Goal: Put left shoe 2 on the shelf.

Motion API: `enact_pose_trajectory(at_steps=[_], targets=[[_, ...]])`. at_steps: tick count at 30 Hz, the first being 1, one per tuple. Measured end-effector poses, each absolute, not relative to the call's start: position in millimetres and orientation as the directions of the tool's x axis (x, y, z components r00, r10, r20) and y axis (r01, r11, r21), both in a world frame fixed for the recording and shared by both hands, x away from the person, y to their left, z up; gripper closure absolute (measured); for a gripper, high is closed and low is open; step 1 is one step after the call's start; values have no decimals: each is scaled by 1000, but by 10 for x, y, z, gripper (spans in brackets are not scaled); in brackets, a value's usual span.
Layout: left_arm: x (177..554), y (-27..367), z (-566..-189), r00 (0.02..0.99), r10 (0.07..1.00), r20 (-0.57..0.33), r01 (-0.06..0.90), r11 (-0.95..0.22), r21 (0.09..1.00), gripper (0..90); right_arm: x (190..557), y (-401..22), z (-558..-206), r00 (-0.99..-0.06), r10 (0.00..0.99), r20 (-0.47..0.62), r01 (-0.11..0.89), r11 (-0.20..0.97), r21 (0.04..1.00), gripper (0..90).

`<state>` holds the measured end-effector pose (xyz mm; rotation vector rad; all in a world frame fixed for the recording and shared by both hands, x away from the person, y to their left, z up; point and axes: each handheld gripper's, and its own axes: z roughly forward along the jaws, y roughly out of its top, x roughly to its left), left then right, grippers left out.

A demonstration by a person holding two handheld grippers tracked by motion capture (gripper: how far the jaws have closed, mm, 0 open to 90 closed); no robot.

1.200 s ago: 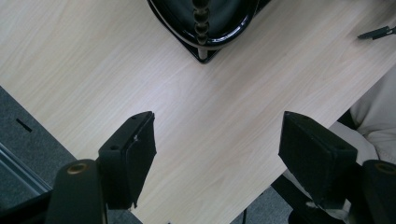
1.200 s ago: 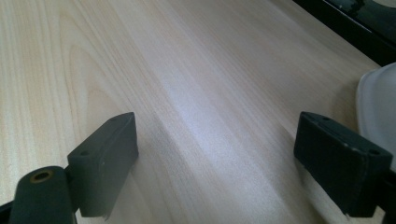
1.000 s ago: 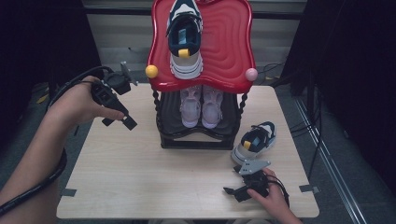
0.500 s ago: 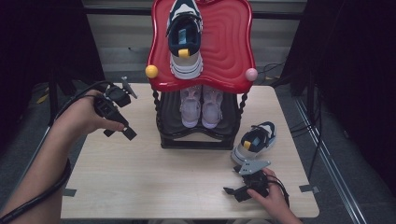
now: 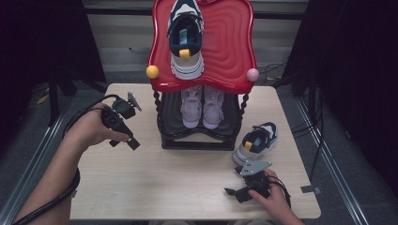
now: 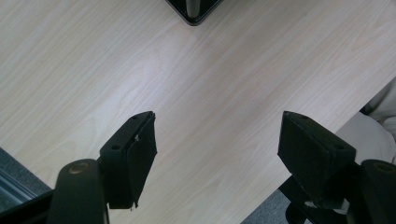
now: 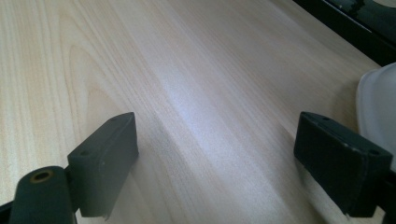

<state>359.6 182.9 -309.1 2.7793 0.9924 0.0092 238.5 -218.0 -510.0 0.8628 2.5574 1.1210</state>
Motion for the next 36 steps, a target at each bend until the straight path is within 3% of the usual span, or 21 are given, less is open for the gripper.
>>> enact_pose_trajectory(at_steps=[18, 36], targets=[[3626, 1821, -3509, 755, 655, -36, 631, -710, 312, 275, 2387, -2181, -5102, -805, 592, 31, 424, 538, 728, 131], [3581, 1833, -3964, 738, 671, -67, 634, -657, 408, 269, 2383, -2180, -5101, -804, 594, 34, 429, 539, 725, 131]])
